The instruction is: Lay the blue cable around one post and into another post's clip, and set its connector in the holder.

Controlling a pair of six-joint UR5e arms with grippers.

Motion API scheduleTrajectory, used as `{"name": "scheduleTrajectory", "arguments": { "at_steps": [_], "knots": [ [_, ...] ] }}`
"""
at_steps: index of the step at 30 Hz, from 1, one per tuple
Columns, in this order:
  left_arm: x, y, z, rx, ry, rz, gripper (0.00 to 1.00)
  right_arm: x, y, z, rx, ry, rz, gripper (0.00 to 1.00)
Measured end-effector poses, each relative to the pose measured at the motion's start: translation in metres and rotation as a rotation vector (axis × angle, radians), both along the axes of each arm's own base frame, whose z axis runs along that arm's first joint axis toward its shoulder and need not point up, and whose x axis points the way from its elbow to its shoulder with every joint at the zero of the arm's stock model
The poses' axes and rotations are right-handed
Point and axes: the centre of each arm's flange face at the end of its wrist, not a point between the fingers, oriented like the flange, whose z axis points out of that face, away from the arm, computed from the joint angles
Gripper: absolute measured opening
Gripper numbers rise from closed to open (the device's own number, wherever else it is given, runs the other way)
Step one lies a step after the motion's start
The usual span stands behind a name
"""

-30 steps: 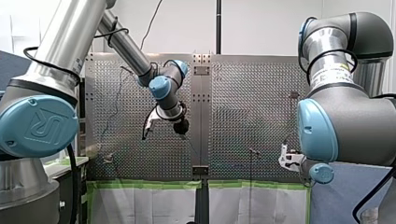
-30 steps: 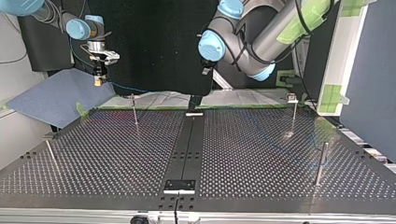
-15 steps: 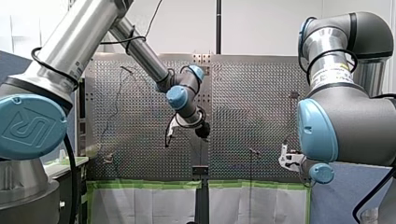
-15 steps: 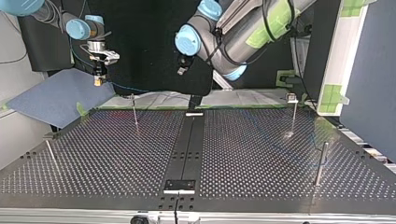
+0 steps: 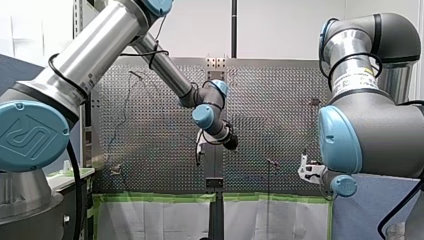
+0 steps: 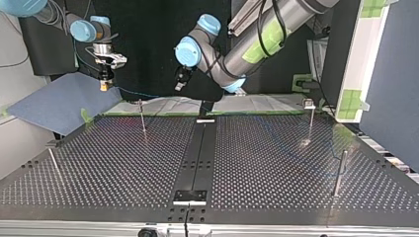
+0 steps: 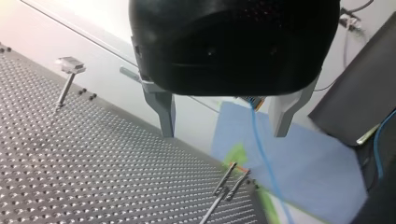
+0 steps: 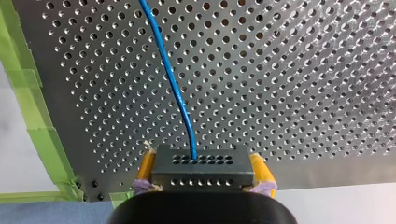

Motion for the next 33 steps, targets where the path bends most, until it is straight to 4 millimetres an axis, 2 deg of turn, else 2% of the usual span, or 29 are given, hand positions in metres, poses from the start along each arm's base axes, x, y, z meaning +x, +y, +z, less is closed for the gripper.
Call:
{"name": "scheduleTrajectory", "arguments": {
  "at_steps": [9, 17, 20, 27, 33],
  "knots": [
    [0.041, -0.012, -0.016, -0.051, -0.058, 0.027, 1.0, 0.0, 0.0, 0.0, 0.0, 0.0, 0.0, 0.0],
    [0.066, -0.027, -0.032, -0.049, -0.133, 0.017, 1.0, -0.001, 0.0, 0.0, 0.0, 0.0, -0.002, 0.0],
    [0.068, -0.027, -0.051, -0.036, -0.14, 0.014, 1.0, -0.001, -0.001, 0.001, -0.001, 0.0, -0.003, 0.0],
    [0.057, -0.017, -0.112, 0.002, -0.112, 0.011, 1.0, -0.001, -0.001, 0.001, -0.003, 0.0, -0.003, 0.0],
    [0.057, -0.015, -0.149, 0.01, -0.117, 0.021, 1.0, 0.0, -0.001, 0.0, -0.001, -0.001, -0.002, 0.0]
  ]
}}
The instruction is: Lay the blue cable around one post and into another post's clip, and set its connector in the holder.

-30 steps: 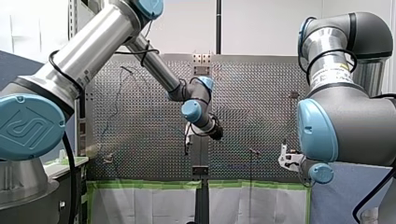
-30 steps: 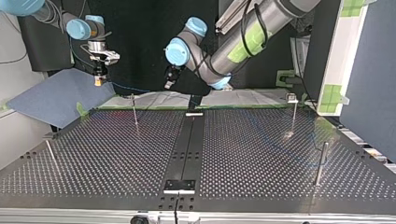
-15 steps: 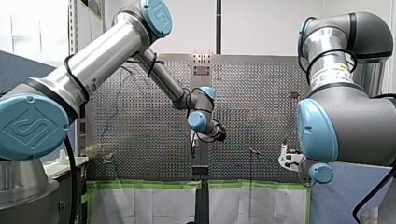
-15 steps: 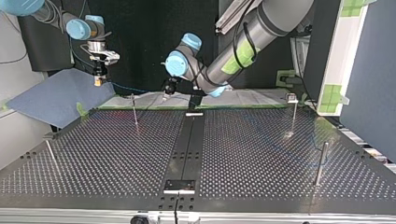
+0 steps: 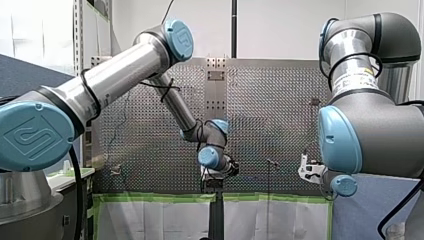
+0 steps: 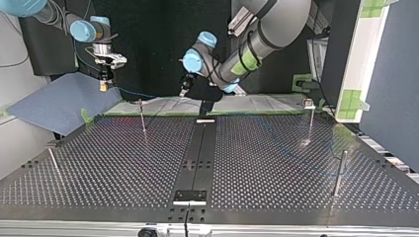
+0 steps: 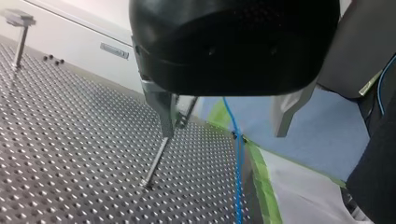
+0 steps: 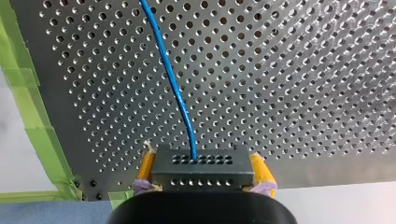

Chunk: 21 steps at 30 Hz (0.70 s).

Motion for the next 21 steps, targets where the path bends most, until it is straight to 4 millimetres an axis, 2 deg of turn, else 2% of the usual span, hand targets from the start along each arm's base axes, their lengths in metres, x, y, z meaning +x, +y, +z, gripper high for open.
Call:
{"name": "scheduleTrajectory", "arguments": {
  "at_steps": [13, 21],
  "knots": [
    [0.019, -0.014, -0.041, -0.049, -0.057, 0.023, 1.0, 0.0, 0.0, 0.0, 0.0, 0.0, 0.001, 0.0],
    [0.02, -0.009, -0.086, -0.06, -0.067, 0.043, 1.0, 0.0, 0.0, 0.0, 0.0, 0.0, 0.0, 0.0]
  ]
}}
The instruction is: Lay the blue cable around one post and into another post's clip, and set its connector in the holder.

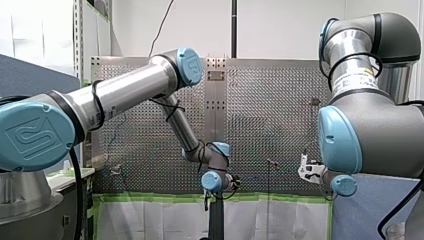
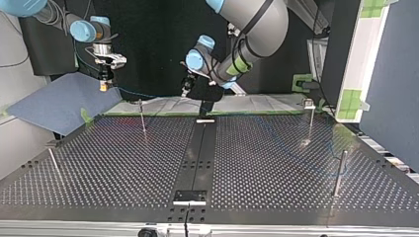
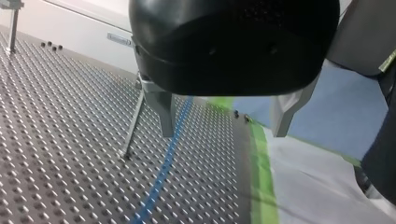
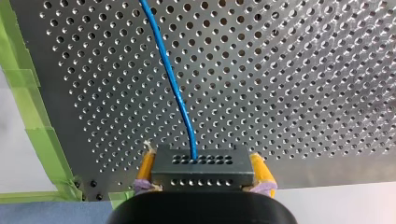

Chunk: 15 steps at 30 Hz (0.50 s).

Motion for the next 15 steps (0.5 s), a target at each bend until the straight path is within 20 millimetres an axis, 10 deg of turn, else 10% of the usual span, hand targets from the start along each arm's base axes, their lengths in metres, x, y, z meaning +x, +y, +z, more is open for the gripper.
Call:
{"name": "scheduleTrajectory", "arguments": {
  "at_steps": [15],
  "knots": [
    [-0.006, 0.012, -0.068, 0.013, -0.039, 0.012, 1.0, 0.0, 0.0, 0.0, 0.002, 0.0, -0.002, 0.0]
  ]
}}
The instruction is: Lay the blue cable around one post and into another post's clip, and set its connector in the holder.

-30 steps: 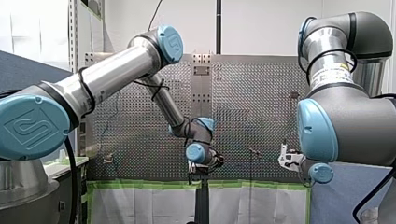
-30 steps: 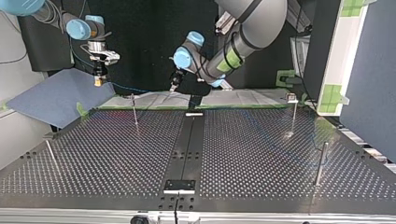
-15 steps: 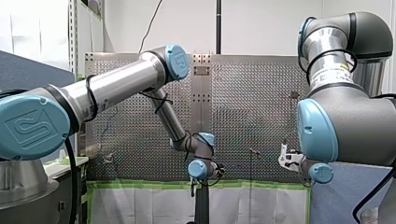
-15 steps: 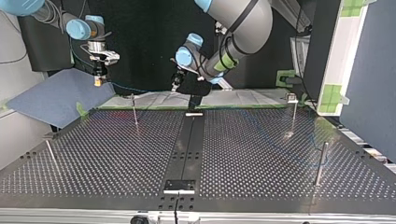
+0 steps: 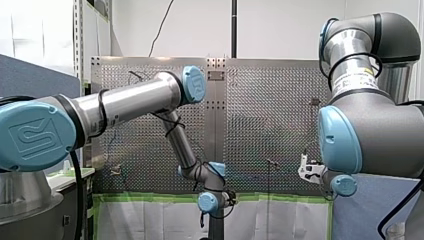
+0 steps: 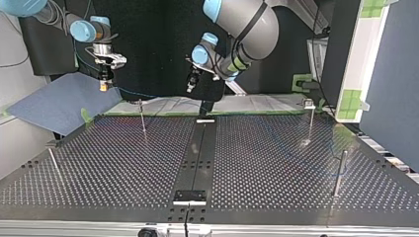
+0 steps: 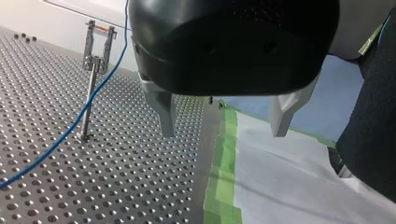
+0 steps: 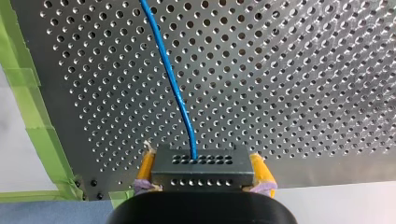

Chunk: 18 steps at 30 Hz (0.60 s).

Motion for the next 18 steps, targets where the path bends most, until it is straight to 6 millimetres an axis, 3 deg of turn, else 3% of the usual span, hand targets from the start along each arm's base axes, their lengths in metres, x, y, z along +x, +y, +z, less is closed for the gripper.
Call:
{"name": "scheduleTrajectory", "arguments": {
  "at_steps": [13, 18],
  "knots": [
    [0.032, -0.021, 0.074, -0.104, -0.176, 0.023, 1.0, 0.0, 0.0, 0.0, 0.001, -0.003, -0.001, 0.0],
    [0.037, -0.021, 0.085, -0.09, -0.208, 0.053, 1.0, 0.0, 0.0, 0.0, 0.001, -0.003, -0.001, 0.0]
  ]
}}
